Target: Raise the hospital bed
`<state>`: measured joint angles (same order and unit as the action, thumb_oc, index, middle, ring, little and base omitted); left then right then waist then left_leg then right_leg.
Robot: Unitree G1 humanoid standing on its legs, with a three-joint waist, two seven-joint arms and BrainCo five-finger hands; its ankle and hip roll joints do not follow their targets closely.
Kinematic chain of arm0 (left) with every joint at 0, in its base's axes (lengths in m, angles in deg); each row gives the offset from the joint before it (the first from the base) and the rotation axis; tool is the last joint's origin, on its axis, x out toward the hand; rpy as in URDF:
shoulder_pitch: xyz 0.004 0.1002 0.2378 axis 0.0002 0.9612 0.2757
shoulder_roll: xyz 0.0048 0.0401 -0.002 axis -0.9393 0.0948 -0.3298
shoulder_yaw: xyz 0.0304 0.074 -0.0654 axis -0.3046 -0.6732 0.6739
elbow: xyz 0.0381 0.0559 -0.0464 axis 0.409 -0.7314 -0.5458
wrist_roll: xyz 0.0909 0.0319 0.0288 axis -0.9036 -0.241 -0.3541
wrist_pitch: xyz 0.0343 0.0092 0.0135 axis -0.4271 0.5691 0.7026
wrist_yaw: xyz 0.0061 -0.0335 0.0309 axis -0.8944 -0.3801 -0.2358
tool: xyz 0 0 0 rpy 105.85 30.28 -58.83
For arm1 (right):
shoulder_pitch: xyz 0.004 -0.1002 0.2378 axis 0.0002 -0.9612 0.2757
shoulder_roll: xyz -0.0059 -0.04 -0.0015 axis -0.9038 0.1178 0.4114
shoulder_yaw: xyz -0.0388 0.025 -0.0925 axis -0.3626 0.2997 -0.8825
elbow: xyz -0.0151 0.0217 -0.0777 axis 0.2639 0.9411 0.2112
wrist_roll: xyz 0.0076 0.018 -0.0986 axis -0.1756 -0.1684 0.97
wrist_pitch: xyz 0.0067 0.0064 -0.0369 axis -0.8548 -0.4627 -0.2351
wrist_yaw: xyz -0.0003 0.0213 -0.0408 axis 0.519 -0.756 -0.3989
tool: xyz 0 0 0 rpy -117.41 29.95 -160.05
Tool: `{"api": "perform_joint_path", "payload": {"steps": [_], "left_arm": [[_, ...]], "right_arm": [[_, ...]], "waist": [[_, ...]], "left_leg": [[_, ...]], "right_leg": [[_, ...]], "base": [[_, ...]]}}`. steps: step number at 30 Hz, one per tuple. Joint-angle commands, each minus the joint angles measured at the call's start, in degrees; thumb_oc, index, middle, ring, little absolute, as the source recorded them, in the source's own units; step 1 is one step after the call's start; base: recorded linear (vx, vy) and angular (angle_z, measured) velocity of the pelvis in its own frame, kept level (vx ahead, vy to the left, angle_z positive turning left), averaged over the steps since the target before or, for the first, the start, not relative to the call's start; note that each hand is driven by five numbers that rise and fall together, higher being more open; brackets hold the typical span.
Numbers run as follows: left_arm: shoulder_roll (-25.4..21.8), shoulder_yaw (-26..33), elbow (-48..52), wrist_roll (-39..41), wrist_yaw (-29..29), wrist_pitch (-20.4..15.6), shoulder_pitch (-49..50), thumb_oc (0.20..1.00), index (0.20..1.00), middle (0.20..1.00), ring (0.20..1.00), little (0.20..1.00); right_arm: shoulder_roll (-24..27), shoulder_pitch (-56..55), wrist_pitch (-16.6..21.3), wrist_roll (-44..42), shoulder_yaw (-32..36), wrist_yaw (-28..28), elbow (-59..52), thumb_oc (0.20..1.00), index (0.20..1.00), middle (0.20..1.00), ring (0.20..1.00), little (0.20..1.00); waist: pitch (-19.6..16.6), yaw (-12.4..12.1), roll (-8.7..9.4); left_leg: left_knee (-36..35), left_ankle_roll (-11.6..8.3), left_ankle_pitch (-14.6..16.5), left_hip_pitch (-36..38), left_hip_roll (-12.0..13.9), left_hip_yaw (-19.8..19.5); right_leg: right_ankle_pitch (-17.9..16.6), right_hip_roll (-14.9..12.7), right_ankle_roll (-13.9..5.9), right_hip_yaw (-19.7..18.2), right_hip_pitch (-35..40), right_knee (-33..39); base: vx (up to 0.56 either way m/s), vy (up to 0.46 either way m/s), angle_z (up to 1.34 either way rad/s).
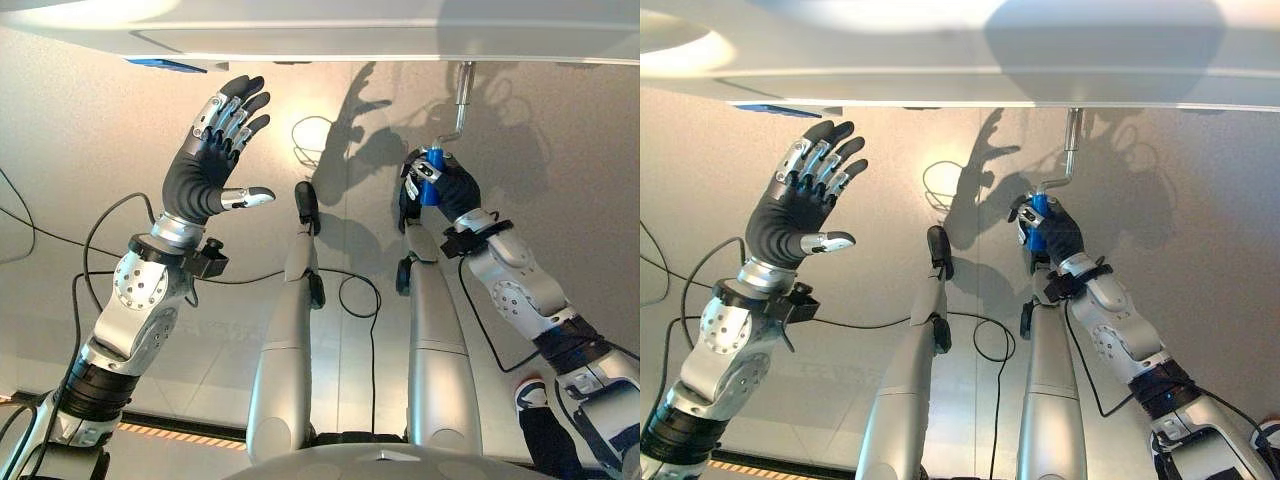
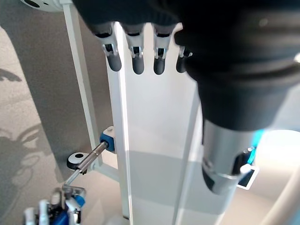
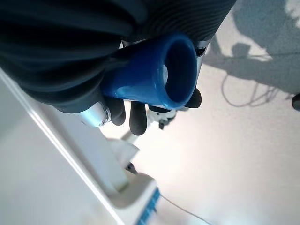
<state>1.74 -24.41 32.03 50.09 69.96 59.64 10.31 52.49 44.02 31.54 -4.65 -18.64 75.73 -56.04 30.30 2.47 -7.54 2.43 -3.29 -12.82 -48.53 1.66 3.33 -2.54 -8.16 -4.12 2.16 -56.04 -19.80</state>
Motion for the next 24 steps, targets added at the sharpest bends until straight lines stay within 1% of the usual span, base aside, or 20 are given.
{"api": "perform_joint_path", "payload": {"steps": [1, 6, 7, 12, 14, 15, 16, 17, 18, 20, 21, 22, 24], "left_arm": [[-2.6, 3.0, 4.3, 1.1, -2.8, -2.5, 2.9, 1.0, 1.0, 1.0, 1.0, 1.0], [-2.2, 3.1, 4.5, 2.3, -4.1, -2.1, 3.0, 1.0, 1.0, 1.0, 1.0, 1.0], [-1.8, 3.4, 4.5, 3.1, -4.9, -1.9, 3.1, 1.0, 1.0, 1.0, 1.0, 1.0], [-1.4, 4.0, 5.0, 4.7, -6.1, -1.6, 3.0, 1.0, 1.0, 1.0, 1.0, 1.0], [-0.8, 3.7, 5.0, 5.2, -6.2, -1.5, 2.6, 1.0, 1.0, 1.0, 1.0, 1.0], [-0.8, 3.6, 5.0, 5.2, -6.2, -1.5, 2.6, 1.0, 1.0, 1.0, 1.0, 1.0], [-0.5, 3.6, 5.1, 5.2, -6.0, -1.6, 2.3, 1.0, 1.0, 1.0, 1.0, 1.0], [-0.5, 3.6, 5.1, 5.2, -6.0, -1.6, 2.3, 1.0, 1.0, 1.0, 1.0, 1.0], [-0.3, 3.7, 5.1, 5.0, -5.8, -1.5, 2.1, 1.0, 1.0, 1.0, 1.0, 1.0], [0.2, 3.8, 5.3, 5.2, -5.6, -1.5, 2.2, 1.0, 1.0, 1.0, 1.0, 1.0], [0.7, 3.8, 5.6, 5.5, -5.5, -1.4, 2.0, 1.0, 1.0, 1.0, 1.0, 1.0], [0.7, 3.8, 5.6, 5.5, -5.5, -1.4, 2.0, 1.0, 1.0, 1.0, 1.0, 1.0], [0.6, 3.7, 5.8, 5.6, -5.3, -1.5, 1.6, 1.0, 1.0, 1.0, 1.0, 1.0]], "right_arm": [[-1.5, 1.3, 11.0, -3.4, 5.0, 5.8, -15.2, 0.2, 0.2, 0.2, 0.2, 0.2], [-1.3, 0.1, 11.7, -3.4, 7.8, 5.5, -15.5, 0.2, 0.2, 0.2, 0.2, 0.2], [-1.4, -0.7, 12.0, -3.2, 9.7, 4.6, -15.0, 0.2, 0.2, 0.2, 0.2, 0.2], [-1.8, -2.2, 13.1, -1.5, 14.1, 2.1, -12.8, 0.2, 0.2, 0.2, 0.2, 0.2], [-2.6, -2.6, 13.7, 1.0, 16.2, -1.0, -10.9, 0.2, 0.2, 0.2, 0.2, 0.2], [-2.6, -2.6, 13.7, 1.1, 16.2, -1.0, -10.9, 0.2, 0.2, 0.2, 0.2, 0.2], [-2.8, -2.7, 14.1, 2.7, 17.5, -2.8, -9.0, 0.2, 0.2, 0.2, 0.2, 0.2], [-2.8, -2.7, 14.1, 2.8, 17.5, -2.9, -9.0, 0.2, 0.2, 0.2, 0.2, 0.2], [-2.8, -2.6, 14.3, 4.9, 18.3, -4.9, -8.1, 0.2, 0.2, 0.2, 0.2, 0.2], [-3.3, -2.3, 14.6, 6.1, 19.5, -6.2, -6.5, 0.2, 0.2, 0.2, 0.2, 0.2], [-3.1, -1.9, 14.6, 8.6, 20.3, -8.3, -5.1, 0.2, 0.2, 0.2, 0.2, 0.2], [-3.1, -1.9, 14.6, 8.6, 20.3, -8.3, -5.1, 0.2, 0.2, 0.2, 0.2, 0.2], [-2.9, -1.5, 14.8, 9.9, 21.0, -10.0, -3.4, 0.2, 0.2, 0.2, 0.2, 0.2]], "waist": [[-0.5, 2.8, 2.91], [-0.5, 2.9, 2.92], [-0.5, 3.2, 2.93], [-0.5, 3.5, 3.0], [-0.5, 3.8, 3.01], [-0.5, 3.8, 3.01], [-0.5, 3.9, 3.02], [-0.5, 3.9, 3.02], [-0.5, 3.9, 3.07], [-0.5, 3.9, 3.05], [-0.5, 3.8, 3.1], [-0.5, 3.8, 3.1], [-0.5, 3.8, 3.13]], "left_leg": [[7.7, 0.45, 9.4, 2.4, -3.4, 2.5], [7.0, 0.42, 9.3, 3.9, -3.4, 2.4], [6.9, 0.41, 9.4, 4.7, -3.3, 2.4], [6.4, 0.12, 9.4, 5.8, -2.8, 2.1], [6.4, 0.01, 9.5, 6.0, -2.5, 2.1], [6.5, 0.0, 9.5, 6.0, -2.4, 2.1], [6.6, -0.09, 9.6, 6.0, -2.3, 2.0], [6.6, -0.09, 9.6, 6.0, -2.3, 2.0], [6.6, -0.14, 9.6, 6.1, -2.2, 2.0], [6.3, -0.19, 9.5, 6.3, -2.1, 1.9], [6.1, -0.27, 9.4, 6.4, -1.9, 1.8], [6.1, -0.27, 9.4, 6.4, -1.9, 1.8], [5.9, -0.39, 9.3, 6.6, -1.7, 1.7]], "right_leg": [[-6.4, -0.8, -6.29, -0.1, 6.5, 12.6], [-6.1, -0.6, -6.25, -0.1, 7.8, 12.6], [-5.8, -0.4, -6.18, -0.1, 8.4, 12.5], [-5.1, -0.2, -6.01, 0.1, 9.1, 12.2], [-4.5, 0.1, -5.65, 0.2, 9.2, 11.7], [-4.5, 0.1, -5.65, 0.2, 9.2, 11.7], [-4.2, 0.2, -5.46, 0.3, 9.2, 11.4], [-4.2, 0.2, -5.46, 0.3, 9.2, 11.3], [-4.0, 0.4, -5.32, 0.3, 9.1, 11.2], [-3.8, 0.6, -5.22, 0.4, 9.2, 11.0], [-3.6, 0.8, -5.12, 0.6, 9.3, 10.9], [-3.6, 0.8, -5.12, 0.6, 9.3, 10.9], [-3.3, 1.0, -4.96, 0.7, 9.3, 10.7]], "base": [[0.0, 0.0, 0.0], [0.0, -0.008, 0.0], [0.02, -0.044, 0.01], [0.01, -0.068, -0.01], [0.01, -0.076, 0.0], [0.01, -0.085, 0.0], [0.0, -0.041, 0.0], [0.01, -0.061, 0.0], [0.0, -0.038, 0.0], [0.0, -0.057, 0.0], [0.0, -0.048, -0.01], [0.01, -0.05, -0.01], [0.01, -0.051, 0.0]]}}
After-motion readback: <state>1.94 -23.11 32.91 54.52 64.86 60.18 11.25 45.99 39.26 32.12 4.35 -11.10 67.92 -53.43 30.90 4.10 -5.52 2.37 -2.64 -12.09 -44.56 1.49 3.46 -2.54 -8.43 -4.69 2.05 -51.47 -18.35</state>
